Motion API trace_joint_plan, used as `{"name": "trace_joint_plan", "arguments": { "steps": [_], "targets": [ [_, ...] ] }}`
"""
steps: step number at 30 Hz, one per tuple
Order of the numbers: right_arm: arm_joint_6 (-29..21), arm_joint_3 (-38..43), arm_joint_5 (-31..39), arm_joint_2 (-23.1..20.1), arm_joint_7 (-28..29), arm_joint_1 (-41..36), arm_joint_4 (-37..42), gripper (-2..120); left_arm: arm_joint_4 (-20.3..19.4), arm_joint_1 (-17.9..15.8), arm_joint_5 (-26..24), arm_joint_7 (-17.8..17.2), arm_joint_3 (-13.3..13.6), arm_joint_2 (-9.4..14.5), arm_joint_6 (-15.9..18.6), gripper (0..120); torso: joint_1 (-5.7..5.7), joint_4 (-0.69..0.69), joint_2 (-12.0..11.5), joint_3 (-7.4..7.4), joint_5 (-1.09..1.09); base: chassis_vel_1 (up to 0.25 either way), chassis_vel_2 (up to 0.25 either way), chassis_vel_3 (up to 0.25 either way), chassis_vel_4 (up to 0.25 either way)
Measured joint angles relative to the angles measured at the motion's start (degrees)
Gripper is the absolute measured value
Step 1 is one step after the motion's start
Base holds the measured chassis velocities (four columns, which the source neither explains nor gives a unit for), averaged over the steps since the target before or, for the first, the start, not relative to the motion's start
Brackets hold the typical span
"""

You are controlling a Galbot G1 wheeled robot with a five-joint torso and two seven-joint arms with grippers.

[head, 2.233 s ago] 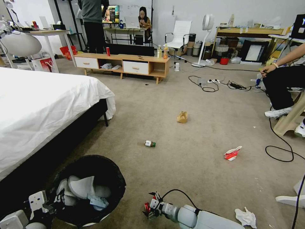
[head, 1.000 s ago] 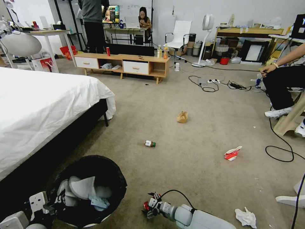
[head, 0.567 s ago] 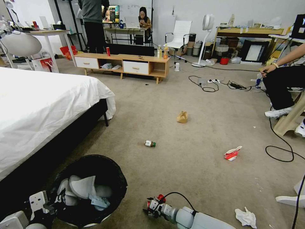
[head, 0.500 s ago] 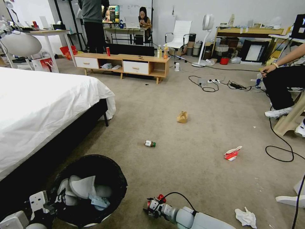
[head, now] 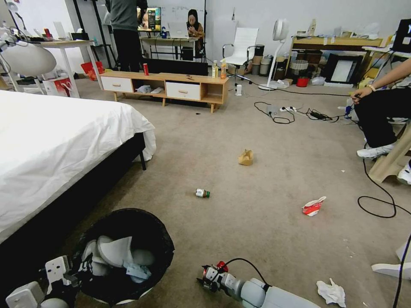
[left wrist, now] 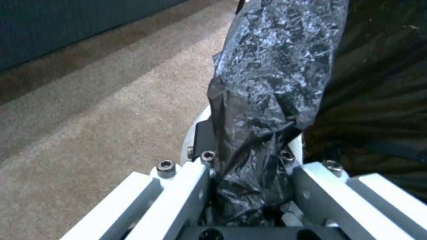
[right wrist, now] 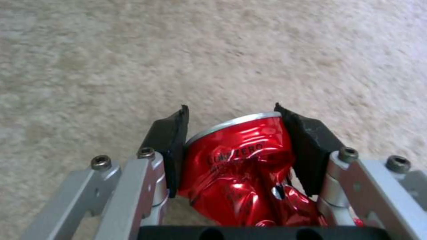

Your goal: Pick up the trash bin and place the garbage on the floor into it.

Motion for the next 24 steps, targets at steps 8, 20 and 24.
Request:
{"name": "trace_joint_plan", "arguments": {
  "steps": [8,20,24],
  "targets": [
    [-3.2,4.9,4.7,-7.6,4.0,-0.2,10.8,47,0.0,-0.1,-0.3,0.0,-0.1,0.2,0.5,7,0.0,-0.03,0.0,0.0,-0.01,0.0,0.0,0.0,0.0],
    [-9.2,15.1,12.3,-17.4,7.4,1.9,33.5,47,-0.3,-0.4,-3.4,-1.1,-0.4,1.9,1.9,7,0.0,-0.01,0.0,0.0,0.01,0.0,0.0,0.0,0.0],
    [-11.4,20.0,15.3,-19.3,8.2,2.3,42.2,47,-0.3,-0.5,-3.9,-1.4,-0.3,2.3,2.3,7,0.0,0.0,0.0,0.0,-0.01,0.0,0.0,0.0,0.0]
  ]
}}
